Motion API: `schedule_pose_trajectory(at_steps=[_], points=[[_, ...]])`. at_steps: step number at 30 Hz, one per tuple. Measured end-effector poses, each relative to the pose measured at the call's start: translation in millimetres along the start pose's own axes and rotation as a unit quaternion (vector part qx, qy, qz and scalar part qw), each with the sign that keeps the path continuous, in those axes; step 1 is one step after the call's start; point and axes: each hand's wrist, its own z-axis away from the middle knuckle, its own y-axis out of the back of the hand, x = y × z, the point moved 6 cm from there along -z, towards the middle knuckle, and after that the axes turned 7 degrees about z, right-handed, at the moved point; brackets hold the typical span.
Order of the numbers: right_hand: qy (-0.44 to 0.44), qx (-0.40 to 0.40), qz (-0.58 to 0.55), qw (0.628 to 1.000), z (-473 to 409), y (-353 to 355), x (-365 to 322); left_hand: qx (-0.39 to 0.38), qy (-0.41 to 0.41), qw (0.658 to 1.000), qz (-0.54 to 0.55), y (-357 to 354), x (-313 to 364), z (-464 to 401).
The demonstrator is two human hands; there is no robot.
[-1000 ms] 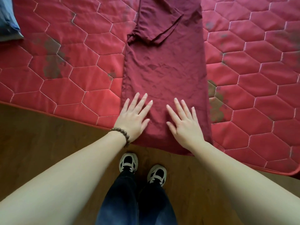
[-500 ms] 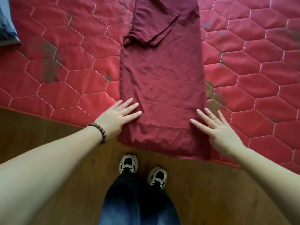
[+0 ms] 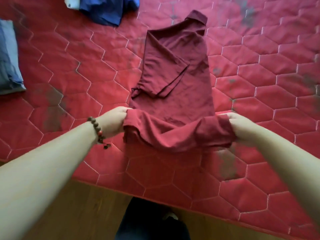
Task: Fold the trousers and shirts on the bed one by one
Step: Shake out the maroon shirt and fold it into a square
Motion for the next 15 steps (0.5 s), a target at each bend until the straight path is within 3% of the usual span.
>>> schedule_pose_trajectory(at_steps=[2,4,7,11,15], points=[[-0.063,0.046,-0.075,0.994,-34.1,13.4,-5.6,0.042,0.039,0.994,0.096,16.2,12.2,-35.9],[-0.137,0.036,-0.141,0.98,-57.3,6.7,-1.0,0.054,0.117,0.974,0.184,24.4,7.5,-58.7],[-0.207,0.04,-0.156,0.965,-70.4,-2.3,17.3,0.053,0.17,0.968,0.177,27.8,-7.9,-68.0],[-0.179,0.055,-0.175,0.967,-70.0,-2.3,31.3,0.103,0.126,0.977,0.14,36.3,-27.4,-64.9],[-0.107,0.091,-0.139,0.98,-62.7,-6.8,39.1,0.124,0.058,0.991,0.011,31.2,-36.0,-56.6]])
